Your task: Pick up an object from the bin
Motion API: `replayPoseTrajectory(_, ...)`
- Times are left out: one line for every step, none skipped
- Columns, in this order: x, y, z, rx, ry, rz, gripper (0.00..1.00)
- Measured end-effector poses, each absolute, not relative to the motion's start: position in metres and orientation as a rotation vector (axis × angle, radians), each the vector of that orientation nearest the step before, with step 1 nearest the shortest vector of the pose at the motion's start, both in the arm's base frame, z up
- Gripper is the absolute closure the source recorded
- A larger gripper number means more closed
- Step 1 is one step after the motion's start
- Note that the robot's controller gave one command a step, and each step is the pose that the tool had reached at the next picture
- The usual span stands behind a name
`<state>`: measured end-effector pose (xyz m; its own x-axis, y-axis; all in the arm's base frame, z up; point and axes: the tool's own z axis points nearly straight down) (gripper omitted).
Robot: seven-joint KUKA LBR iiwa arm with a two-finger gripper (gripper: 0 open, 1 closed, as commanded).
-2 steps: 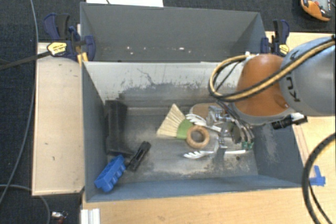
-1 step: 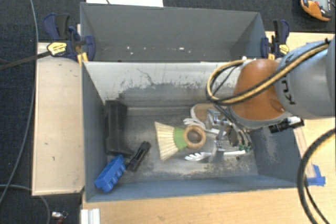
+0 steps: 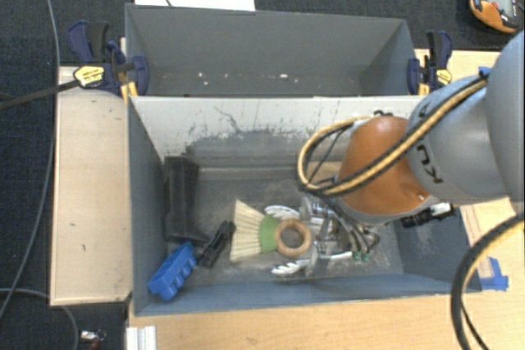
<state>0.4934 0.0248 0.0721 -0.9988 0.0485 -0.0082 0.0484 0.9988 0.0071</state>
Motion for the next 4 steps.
replayPoseTrajectory(0.497,0.015,0.073,0.191,3.117,0.005,1.00)
replayPoseTrajectory(0.497,0.015,0.073,0.191,3.117,0.005,1.00)
replayPoseTrajectory(0.503,0.005,0.175,0.216,3.119,0.006,1.00)
replayPoseTrajectory(0.499,0.005,0.085,0.188,3.116,0.006,1.00)
